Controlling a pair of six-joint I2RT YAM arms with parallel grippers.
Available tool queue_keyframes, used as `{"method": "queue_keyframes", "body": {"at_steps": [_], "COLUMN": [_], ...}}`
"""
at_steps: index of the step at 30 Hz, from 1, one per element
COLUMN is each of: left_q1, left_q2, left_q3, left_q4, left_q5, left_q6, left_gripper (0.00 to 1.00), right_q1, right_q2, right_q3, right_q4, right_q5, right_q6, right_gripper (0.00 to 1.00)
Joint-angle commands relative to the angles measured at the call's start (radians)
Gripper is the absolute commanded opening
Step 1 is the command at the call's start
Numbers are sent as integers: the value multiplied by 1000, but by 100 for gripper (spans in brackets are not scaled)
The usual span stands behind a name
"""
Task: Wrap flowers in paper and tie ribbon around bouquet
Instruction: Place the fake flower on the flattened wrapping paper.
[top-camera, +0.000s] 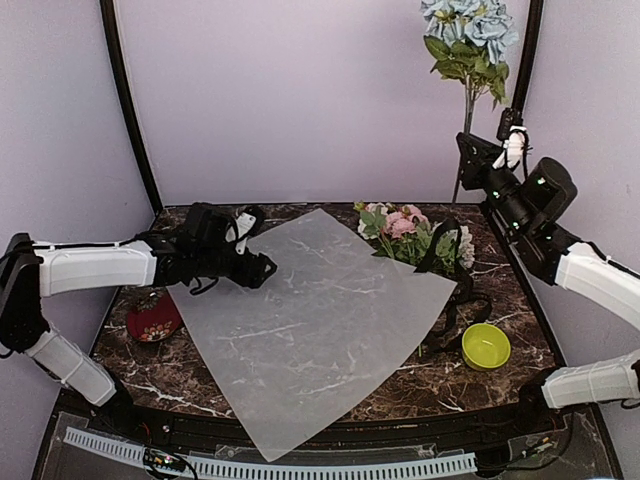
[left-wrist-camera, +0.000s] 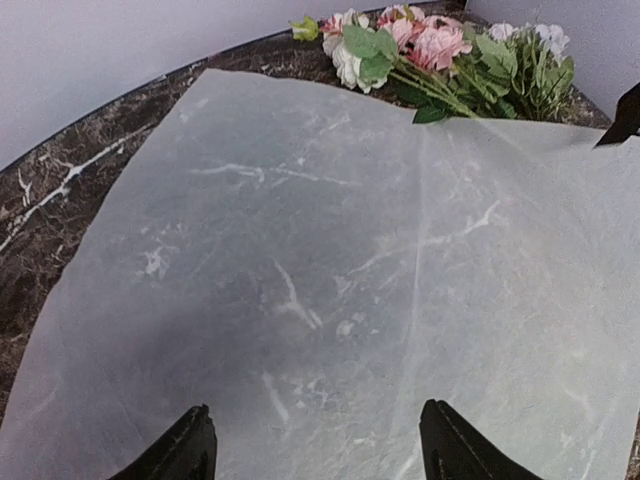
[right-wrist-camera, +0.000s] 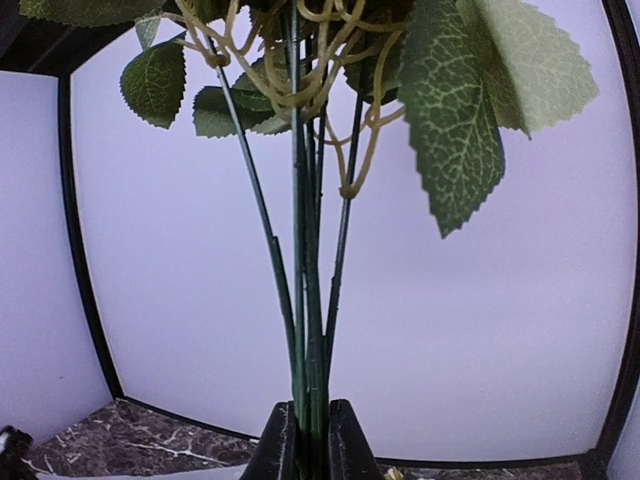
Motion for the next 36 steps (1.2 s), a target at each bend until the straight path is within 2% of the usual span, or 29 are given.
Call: {"method": "queue_keyframes", "body": {"at_steps": [1, 5, 7, 9, 12, 14, 17, 19, 22, 26, 29, 36], "left_q1": [-4, -5, -3, 0, 29, 91, 197, 236, 244, 264, 270, 271], "left_q2": [-134, -217, -240, -246, -234, -212, -170, -153, -151, -169, -174, -198], "left_q3": [62, 54, 50, 58, 78, 85, 98, 98, 74, 10, -1, -8], "left_q4": [-174, -233, -233, -230, -215, -195, -179, -175, -153, -99, -98, -90], "left_q5": [-5, -59, -95, -105, -97, -80, -14, -5, -9, -21, -27, -32], "left_q6": [16, 85, 103, 116, 116, 85, -20, -60, -59, -76, -70, -60], "left_gripper": [72, 72, 72, 73, 73, 74, 75, 75, 76, 77, 77, 77], "right_q1": [14, 14, -4, -20, -19, 34, 196, 271, 335, 379, 402, 435], "right_q2": [32, 87, 98, 70, 61, 130, 316, 449, 656, 843, 943, 1090], "right_q3": [12, -10, -31, -14, 37, 120, 302, 428, 533, 621, 634, 662], "right_q4": [21, 28, 70, -21, -142, -219, -365, -433, -428, -430, -415, -476], "right_q5": [277, 647, 756, 676, 348, 191, 175, 112, -12, -54, -67, -34], "right_q6": [-149, -380, -422, -317, -105, -19, 57, 194, 452, 682, 763, 815], "right_gripper": [0, 0, 0, 0, 0, 0, 0, 0, 0, 0, 0, 0]}}
